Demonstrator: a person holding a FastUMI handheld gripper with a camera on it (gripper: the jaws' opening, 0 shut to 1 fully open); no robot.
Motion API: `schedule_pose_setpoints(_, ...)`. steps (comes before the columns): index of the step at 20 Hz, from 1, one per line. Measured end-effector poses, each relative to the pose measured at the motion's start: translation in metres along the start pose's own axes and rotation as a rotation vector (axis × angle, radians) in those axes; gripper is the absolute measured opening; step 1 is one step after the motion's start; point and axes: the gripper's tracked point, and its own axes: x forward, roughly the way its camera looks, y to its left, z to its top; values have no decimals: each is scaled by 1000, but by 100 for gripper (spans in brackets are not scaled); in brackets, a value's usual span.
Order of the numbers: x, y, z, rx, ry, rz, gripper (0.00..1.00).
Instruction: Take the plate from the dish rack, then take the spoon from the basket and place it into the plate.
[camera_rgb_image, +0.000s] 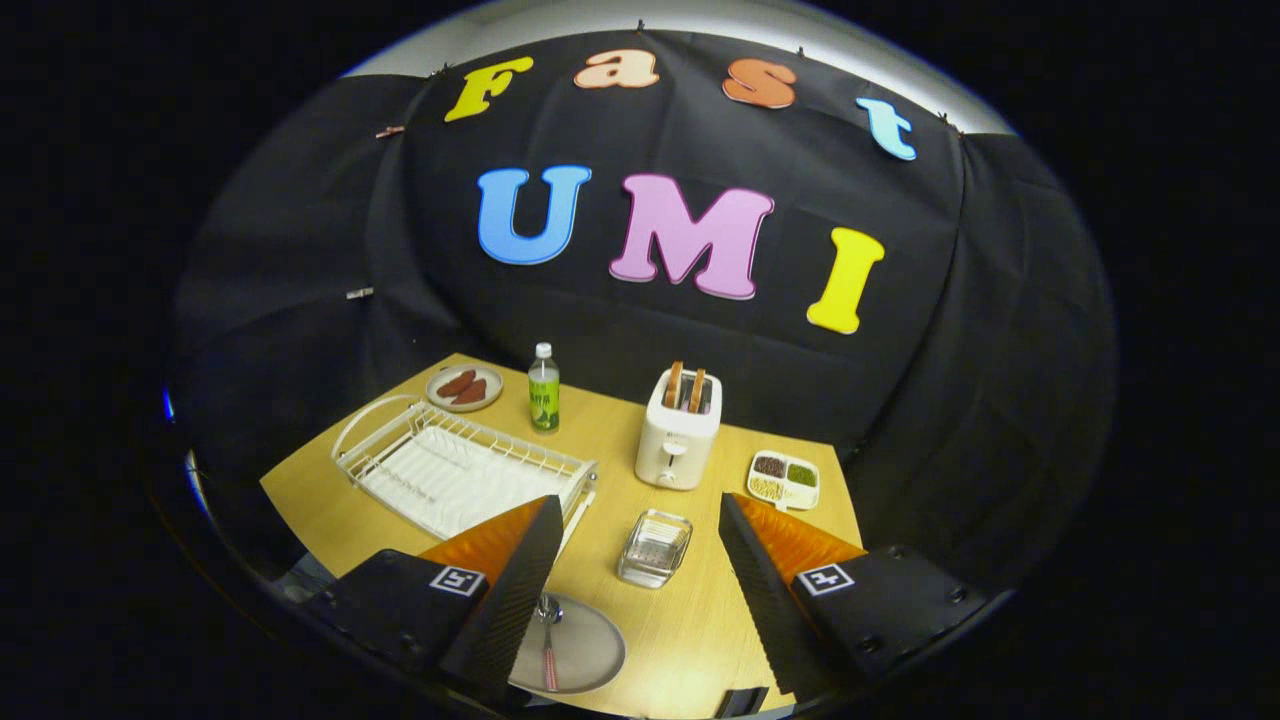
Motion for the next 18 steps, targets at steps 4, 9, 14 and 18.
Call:
schedule_pose_setpoints(4, -17, -9, 62, -27, -138, -37, 97)
schedule_pose_setpoints(9, -28, -18, 114, 11, -241, -42, 96)
schedule_pose_setpoints(14, -22, -16, 113, 1, -237, -39, 96)
schedule_pose_setpoints(18, -17, -13, 113, 6, -231, -30, 97)
